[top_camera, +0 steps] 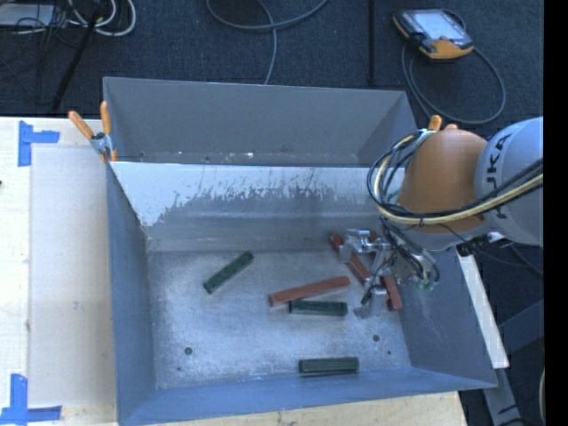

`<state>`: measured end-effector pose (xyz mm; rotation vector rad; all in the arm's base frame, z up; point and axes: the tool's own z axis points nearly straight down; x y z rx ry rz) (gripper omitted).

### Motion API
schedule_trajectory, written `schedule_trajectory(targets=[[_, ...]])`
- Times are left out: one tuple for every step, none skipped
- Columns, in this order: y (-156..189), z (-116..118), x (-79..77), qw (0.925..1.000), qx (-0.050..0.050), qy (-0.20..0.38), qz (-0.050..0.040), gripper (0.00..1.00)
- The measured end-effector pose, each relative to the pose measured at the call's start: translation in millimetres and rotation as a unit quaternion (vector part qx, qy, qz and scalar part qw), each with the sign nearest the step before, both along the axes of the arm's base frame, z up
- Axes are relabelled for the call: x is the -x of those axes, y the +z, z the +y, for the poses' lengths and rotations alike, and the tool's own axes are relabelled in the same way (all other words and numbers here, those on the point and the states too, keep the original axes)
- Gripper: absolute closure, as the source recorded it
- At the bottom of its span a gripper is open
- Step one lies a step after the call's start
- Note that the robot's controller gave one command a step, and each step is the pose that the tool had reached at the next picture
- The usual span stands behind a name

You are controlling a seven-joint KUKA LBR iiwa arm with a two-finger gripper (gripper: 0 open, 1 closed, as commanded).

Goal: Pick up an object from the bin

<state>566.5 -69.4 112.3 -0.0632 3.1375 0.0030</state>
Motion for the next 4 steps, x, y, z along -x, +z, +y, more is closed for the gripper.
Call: schedule_trajectory(targets=[[-23, 2, -13.4, 0.9974, 0.000, -0.072, 0.0035, 0.00], [-40, 39, 39.4, 0.9975, 0.001, -0.070, 0.0034, 1.00], [-40, 39, 39.4, 0.9976, 0.001, -0.070, 0.0034, 1.00], [92, 85, 24.5, 0.9991, 0.001, -0.043, 0.0016, 1.00]])
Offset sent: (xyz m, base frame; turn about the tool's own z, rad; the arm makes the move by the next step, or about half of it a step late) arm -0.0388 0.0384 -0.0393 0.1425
